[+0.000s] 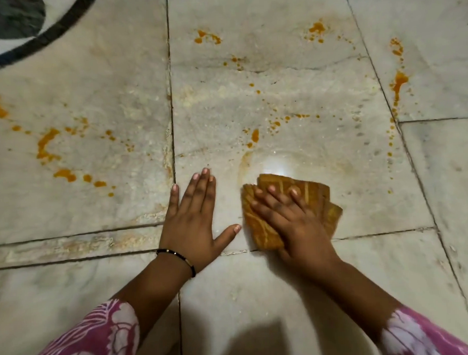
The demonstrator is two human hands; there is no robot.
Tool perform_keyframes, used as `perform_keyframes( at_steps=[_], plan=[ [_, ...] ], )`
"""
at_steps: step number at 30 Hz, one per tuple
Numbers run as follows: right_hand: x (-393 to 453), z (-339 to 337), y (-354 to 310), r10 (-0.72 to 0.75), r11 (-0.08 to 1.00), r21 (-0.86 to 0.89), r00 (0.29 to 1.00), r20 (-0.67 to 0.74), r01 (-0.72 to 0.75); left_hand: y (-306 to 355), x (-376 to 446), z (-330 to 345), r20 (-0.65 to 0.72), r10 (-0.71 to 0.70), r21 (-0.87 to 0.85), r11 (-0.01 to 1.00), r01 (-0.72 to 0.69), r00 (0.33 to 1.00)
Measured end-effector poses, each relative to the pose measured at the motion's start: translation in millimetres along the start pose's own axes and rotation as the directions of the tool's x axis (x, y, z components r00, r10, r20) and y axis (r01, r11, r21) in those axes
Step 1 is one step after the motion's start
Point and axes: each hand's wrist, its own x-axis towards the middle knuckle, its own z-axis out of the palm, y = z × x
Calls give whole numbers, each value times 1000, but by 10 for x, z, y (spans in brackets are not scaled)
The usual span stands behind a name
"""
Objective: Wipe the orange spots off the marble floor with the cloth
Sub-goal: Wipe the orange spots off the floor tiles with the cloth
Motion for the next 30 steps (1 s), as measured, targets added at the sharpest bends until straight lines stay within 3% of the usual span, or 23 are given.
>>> perform_keyframes(
  at_steps=[4, 8, 12, 16, 20, 25, 27, 30],
  plan=[
    [-208, -190, 335, 178, 980, 102, 982, -64, -171, -5, -9, 6, 5, -8, -22, 1000, 8, 1000],
    [494, -325, 427, 349, 933, 137, 929, -124, -332, -2, -11, 1, 8, -7, -14, 1000, 7, 1000],
    [966, -143, 98, 128, 991, 48, 991, -42, -126, 6, -4, -5, 3, -14, -11, 1000, 14, 1000],
    [509, -13, -53, -40, 999, 7, 999, 14, 40, 8, -2, -20, 1, -21, -15, 1000, 21, 1000],
    [9, -117, 252, 67, 997, 27, 997, -34, -66, 11, -6, -9, 3, -30, -36, 999, 30, 1000],
    [705, -269, 380, 299, 953, 84, 945, -129, -290, 34, -12, -23, 7, -42, -31, 999, 42, 999],
    [1060, -249, 292, 242, 970, 59, 966, -90, -238, 43, -20, -29, -1, -53, -29, 998, 53, 999],
    [1215, -147, 51, 38, 999, -25, 999, -7, -38, 46, -27, -31, -22, -92, -42, 995, 91, 996]
  ],
)
